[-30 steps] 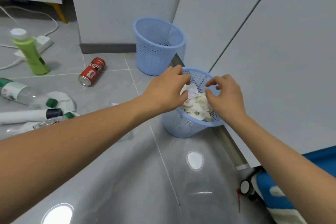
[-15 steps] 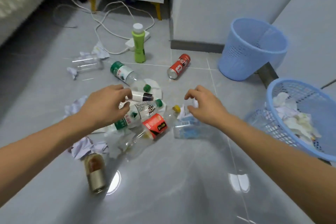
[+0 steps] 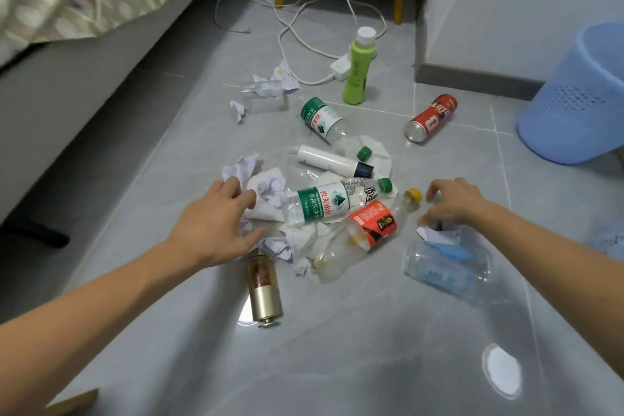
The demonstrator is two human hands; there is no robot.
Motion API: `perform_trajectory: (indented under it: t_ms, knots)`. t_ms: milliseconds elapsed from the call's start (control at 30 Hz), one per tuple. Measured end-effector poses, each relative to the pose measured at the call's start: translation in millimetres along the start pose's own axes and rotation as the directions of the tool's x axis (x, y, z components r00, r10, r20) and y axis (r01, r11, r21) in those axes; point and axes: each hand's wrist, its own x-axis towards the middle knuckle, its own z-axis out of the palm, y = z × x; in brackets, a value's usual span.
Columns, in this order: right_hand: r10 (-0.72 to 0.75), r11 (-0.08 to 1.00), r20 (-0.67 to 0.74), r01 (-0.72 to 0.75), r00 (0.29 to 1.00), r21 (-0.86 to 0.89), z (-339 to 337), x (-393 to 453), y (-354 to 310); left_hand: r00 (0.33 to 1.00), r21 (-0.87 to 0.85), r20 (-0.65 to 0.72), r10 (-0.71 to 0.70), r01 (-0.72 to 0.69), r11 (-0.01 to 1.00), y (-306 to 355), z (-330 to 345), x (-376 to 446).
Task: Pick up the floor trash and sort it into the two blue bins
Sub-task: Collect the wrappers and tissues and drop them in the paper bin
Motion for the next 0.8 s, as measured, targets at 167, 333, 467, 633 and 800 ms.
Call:
perform_trajectory:
  t_ms: [167, 333, 467, 633, 800]
  knots:
    - [-0.024, 0.998, -0.077, 0.029, 0.997, 0.059, 18.4, -11.3, 4.8, 0.993, -0.008, 0.117, 0.005, -0.005, 1.0, 18.8, 25.0, -16.0]
    - [-0.079, 0.988, -0.172, 0.1, 0.982, 0.119, 23.5, -19.0, 12.8, 0.988, 0.036, 0.155, 0.003, -0.009, 0.999, 45.1, 43.0, -6.2]
    - [-0.107, 0.983, -0.251, 0.14, 0.962, 0.117, 31.8, -24.5, 19.3, 0.984, 0.064, 0.172, -0.051, 0.04, 0.997, 50.2, 54.2, 2.5]
    - [-0.177, 0.966, -0.365, 0.233, 0.914, 0.114, 37.3, -36.7, 18.6, 0.993, 0.012, 0.12, -0.019, 0.017, 1.0, 46.9, 62.6, 7.9]
    - [-0.241, 0.918, -0.483, 0.359, 0.842, 0.169, 39.7, -48.5, 17.4, 0.996, -0.046, 0.089, 0.026, -0.022, 0.999, 35.7, 58.0, 5.8]
